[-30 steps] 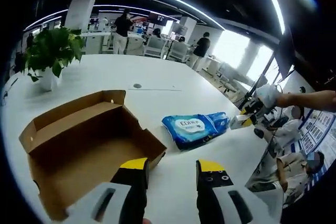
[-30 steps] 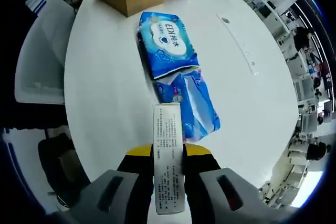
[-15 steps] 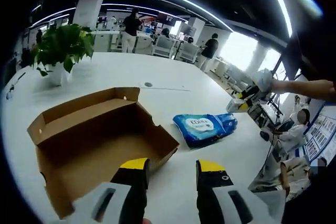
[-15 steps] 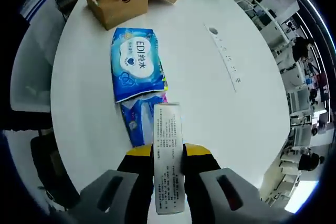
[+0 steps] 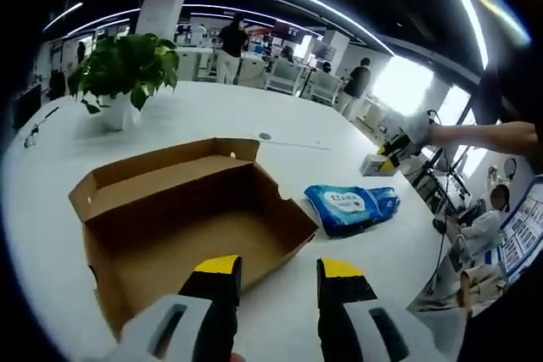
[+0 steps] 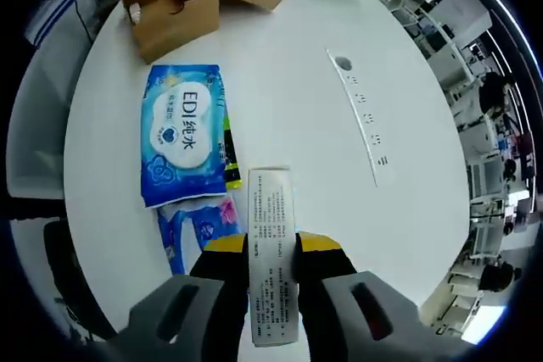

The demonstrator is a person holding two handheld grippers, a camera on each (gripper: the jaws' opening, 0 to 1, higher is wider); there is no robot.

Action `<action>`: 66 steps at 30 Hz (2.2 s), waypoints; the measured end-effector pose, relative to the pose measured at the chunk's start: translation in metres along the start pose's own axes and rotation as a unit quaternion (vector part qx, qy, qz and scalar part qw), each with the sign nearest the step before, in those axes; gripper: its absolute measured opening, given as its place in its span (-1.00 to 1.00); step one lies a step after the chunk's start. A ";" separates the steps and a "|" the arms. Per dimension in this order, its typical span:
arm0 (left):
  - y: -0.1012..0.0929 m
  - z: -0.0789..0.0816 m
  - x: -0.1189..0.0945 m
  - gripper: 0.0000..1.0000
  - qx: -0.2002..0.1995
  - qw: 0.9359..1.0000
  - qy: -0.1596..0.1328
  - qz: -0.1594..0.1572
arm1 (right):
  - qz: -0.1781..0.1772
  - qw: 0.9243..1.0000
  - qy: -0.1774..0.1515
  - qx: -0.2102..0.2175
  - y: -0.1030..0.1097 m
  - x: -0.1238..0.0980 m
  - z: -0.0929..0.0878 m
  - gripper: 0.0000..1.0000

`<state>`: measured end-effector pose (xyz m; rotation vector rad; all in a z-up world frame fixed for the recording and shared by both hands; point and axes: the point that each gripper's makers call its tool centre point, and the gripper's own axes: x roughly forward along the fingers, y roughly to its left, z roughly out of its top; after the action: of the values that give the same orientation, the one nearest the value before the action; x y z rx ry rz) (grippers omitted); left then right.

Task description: Operate the shoe box by opening the lid, removing the specified soft item, and placing it in the target area until the item is outside and the box remains undamaged.

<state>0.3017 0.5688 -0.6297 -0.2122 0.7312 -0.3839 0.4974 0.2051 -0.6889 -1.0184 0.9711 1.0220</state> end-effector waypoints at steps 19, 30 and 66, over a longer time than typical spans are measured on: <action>0.011 -0.001 0.002 -0.28 -0.004 1.000 0.013 0.016 | 0.040 0.993 0.064 -0.093 0.012 0.056 -0.020 -0.63; 0.004 -0.002 0.010 -0.28 0.001 1.000 0.021 0.010 | 0.052 0.990 0.080 -0.103 0.015 0.059 -0.038 -0.64; -0.007 -0.001 0.008 -0.28 0.005 1.000 0.004 -0.021 | 0.004 0.990 -0.022 0.138 -0.002 0.003 -0.017 -0.46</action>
<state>0.3044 0.5595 -0.6333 -0.2169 0.7341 -0.4279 0.4976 0.1891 -0.6958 -0.7593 1.0479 0.8843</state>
